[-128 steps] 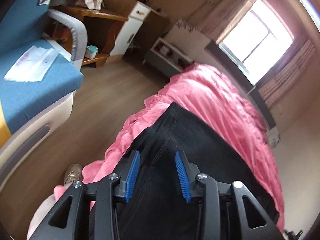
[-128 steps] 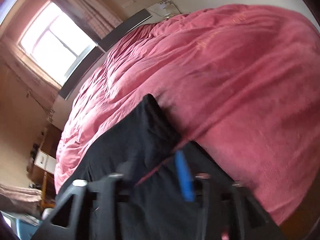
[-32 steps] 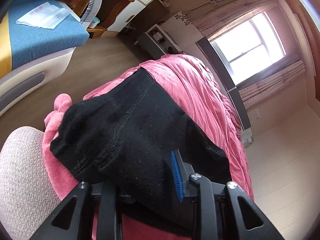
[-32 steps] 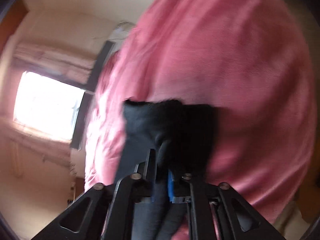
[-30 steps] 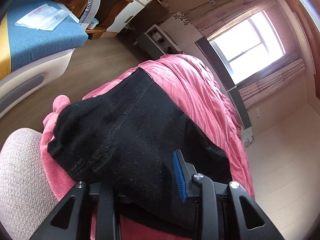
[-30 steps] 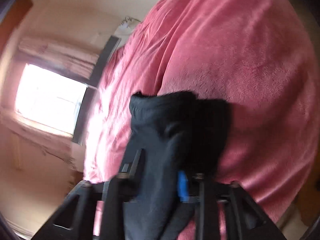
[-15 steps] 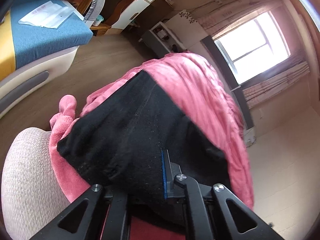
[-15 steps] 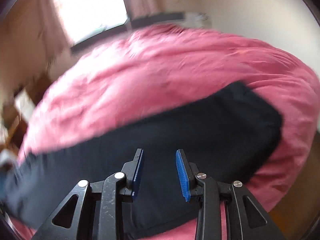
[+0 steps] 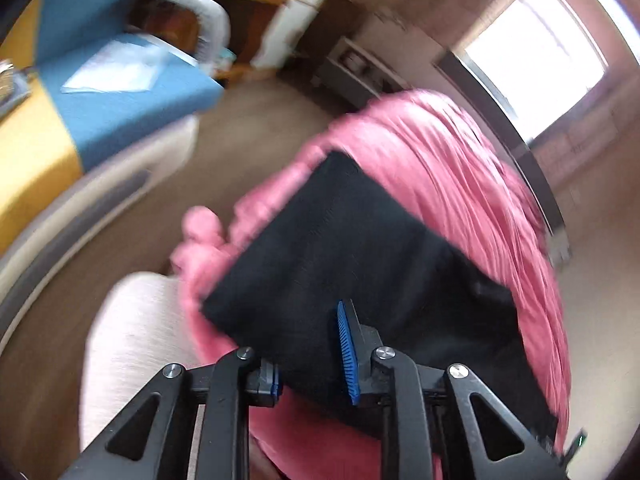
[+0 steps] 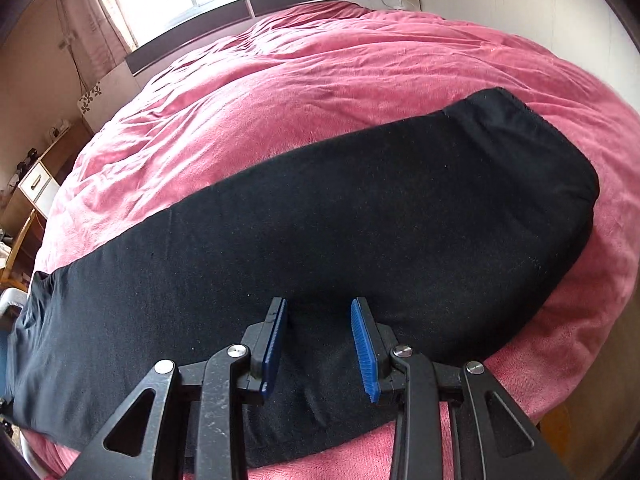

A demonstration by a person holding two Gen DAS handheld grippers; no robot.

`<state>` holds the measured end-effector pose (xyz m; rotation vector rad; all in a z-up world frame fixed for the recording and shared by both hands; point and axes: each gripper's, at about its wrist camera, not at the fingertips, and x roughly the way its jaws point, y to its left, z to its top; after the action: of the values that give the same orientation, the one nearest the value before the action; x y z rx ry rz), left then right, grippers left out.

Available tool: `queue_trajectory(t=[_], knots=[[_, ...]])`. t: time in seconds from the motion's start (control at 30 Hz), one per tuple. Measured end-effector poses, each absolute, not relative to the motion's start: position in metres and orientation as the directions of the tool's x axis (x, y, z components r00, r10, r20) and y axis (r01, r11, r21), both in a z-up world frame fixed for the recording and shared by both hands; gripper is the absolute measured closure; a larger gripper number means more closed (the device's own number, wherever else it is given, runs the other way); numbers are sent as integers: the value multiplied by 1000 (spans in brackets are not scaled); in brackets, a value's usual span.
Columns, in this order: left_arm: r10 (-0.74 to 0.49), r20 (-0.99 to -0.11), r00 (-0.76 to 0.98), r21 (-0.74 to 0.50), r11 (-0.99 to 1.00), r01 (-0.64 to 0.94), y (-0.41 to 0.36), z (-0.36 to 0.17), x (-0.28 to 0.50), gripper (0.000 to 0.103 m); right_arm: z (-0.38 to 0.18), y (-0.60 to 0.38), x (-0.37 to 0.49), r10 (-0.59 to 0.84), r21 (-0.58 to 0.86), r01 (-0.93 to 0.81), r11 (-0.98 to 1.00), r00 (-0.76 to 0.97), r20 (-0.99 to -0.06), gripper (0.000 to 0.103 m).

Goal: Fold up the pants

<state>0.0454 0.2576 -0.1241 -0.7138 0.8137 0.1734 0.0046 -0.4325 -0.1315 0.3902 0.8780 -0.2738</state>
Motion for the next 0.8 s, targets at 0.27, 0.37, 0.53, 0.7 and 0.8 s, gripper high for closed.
queue_trajectory(t=[0.27, 0.37, 0.53, 0.7, 0.8], knots=[[-33, -584, 811, -482, 818, -314, 239, -70, 52, 75, -123, -426, 0, -88, 215, 374, 902, 646, -758, 68], [-235, -636, 735, -420, 904, -74, 178, -73, 100, 73, -120, -422, 1, -75, 219, 355, 909, 655, -752, 68], [-228, -708, 668, -212, 971, 107, 102, -113, 156, 73, -123, -437, -3, -86, 247, 423, 872, 628, -773, 68], [-189, -747, 637, -225, 974, 25, 118, -150, 175, 73, -114, -472, -18, -201, 188, 521, 832, 600, -774, 68], [-207, -725, 657, -243, 969, 37, 128, -146, 154, 73, -99, -506, -43, -258, 269, 596, 756, 650, -714, 59]])
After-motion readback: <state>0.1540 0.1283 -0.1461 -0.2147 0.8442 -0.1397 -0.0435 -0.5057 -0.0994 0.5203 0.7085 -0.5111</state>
